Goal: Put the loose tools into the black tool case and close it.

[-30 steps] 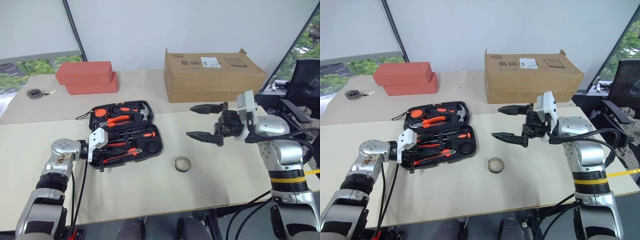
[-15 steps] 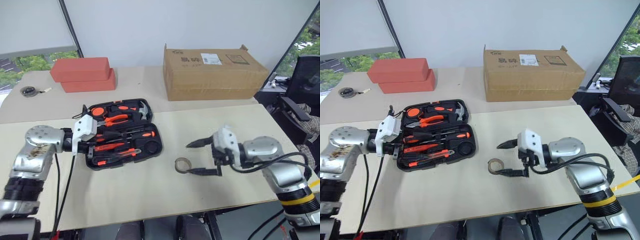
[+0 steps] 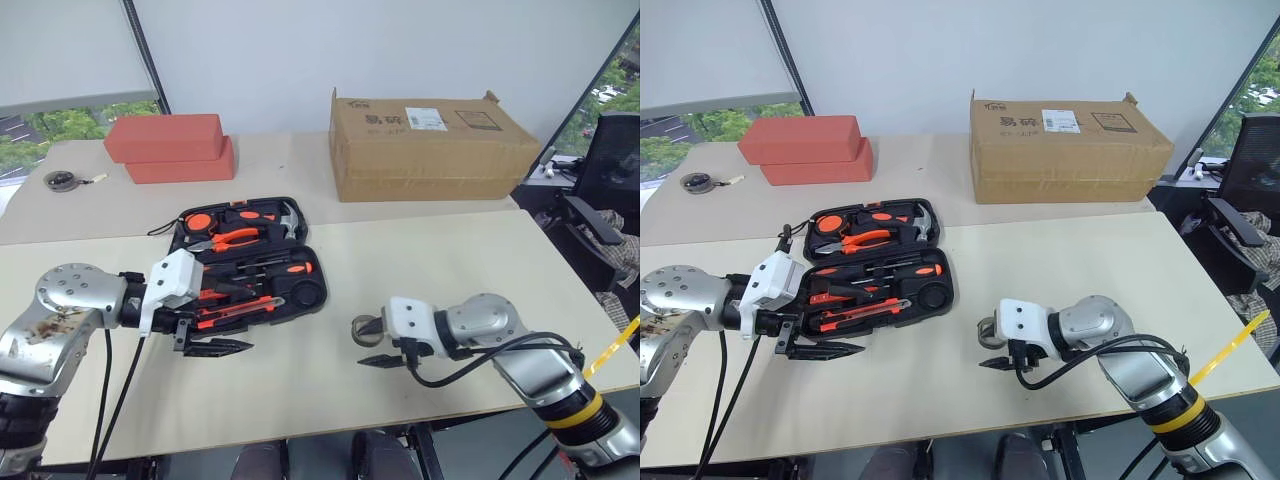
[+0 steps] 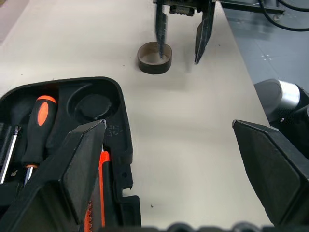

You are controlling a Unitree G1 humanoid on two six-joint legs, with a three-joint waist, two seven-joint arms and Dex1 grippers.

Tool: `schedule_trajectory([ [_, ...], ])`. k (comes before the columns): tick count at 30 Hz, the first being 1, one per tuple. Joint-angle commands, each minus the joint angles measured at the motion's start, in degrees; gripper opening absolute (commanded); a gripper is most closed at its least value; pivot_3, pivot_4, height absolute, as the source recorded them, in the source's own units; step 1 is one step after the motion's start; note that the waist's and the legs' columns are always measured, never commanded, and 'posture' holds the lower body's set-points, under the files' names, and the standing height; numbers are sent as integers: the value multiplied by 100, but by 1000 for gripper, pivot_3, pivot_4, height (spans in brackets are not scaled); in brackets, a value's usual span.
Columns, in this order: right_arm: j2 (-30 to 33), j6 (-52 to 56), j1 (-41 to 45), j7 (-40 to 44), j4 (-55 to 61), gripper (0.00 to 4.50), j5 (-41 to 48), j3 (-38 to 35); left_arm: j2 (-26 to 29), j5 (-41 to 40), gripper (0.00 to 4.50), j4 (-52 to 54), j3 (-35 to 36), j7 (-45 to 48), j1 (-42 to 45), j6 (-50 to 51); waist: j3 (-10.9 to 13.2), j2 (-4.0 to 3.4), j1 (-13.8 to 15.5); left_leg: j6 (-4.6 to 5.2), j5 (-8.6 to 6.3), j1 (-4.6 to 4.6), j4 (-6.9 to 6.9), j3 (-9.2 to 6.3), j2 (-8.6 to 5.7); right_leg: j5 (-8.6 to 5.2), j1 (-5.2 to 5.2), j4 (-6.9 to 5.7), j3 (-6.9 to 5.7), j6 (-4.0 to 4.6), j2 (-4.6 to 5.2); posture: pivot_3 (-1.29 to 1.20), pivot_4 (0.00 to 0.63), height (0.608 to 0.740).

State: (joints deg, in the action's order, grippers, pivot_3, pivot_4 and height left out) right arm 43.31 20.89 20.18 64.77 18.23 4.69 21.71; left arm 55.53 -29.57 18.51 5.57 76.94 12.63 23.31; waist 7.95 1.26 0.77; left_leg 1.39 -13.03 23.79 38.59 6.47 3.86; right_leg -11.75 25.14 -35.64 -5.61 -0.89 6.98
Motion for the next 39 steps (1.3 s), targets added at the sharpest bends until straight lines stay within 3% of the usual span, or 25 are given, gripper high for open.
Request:
schedule_trajectory([
  [1, -67, 110, 196, -112, -48, 1126, -108, -36, 75, -145, 4500, 305, 208, -140, -75, 89, 0, 0, -4, 0, 0, -1, 0, 0, 0, 0, -1, -1, 0, 0, 0, 0, 150, 713],
  [4, -139, 132, 268, -189, -136, 35, -152, -71, 66, -192, 4500, 363, 243, -199, -97, 137, 0, 1, -4, 0, 0, -1, 1, 0, 1, 0, -1, -1, -1, 0, 0, 0, 150, 713],
  [13, -120, 283, 236, -155, -58, 35, -63, -127, 60, -270, 4500, 460, 236, -325, -191, 152, 0, 1, -3, 0, 0, -1, 1, 0, 0, 2, -3, -1, 0, -3, -1, 0, 150, 713],
  [20, -152, 586, 350, -178, 115, 2203, 177, -403, 51, -268, 4500, 403, 210, -345, -188, 99, 0, 1, -3, 0, 0, -1, 4, 0, -1, 2, -3, -2, 0, -2, -1, 0, 150, 713],
  [27, 12, 749, 203, -167, 20, 2203, 1, -206, 5, -252, 4500, 384, 151, -375, -149, 61, 0, 1, -2, 0, 0, -1, 4, 0, 0, 2, -3, -2, -1, -3, -1, 0, 150, 713],
  [31, -66, 518, 168, -275, -177, 1211, -155, -121, 14, -271, 4500, 397, 176, -374, -172, 57, 0, 1, -4, 0, 0, -1, 5, 0, 0, 1, -3, -2, 0, -2, -1, 0, 150, 713],
  [34, -123, 635, 243, -246, -90, 199, -32, -192, 27, -288, 4500, 418, 218, -374, -226, 64, 0, 1, -5, 0, 0, -1, 5, 0, 1, 2, -3, -3, 0, -4, -2, 0, 150, 713],
  [39, -200, 584, 461, -180, -137, 95, 64, -275, 27, -261, 4500, 432, 288, -446, -327, 59, 0, 1, -5, 0, 0, -1, 5, 0, 0, 3, -3, -2, 0, -4, -2, 0, 150, 713],
])
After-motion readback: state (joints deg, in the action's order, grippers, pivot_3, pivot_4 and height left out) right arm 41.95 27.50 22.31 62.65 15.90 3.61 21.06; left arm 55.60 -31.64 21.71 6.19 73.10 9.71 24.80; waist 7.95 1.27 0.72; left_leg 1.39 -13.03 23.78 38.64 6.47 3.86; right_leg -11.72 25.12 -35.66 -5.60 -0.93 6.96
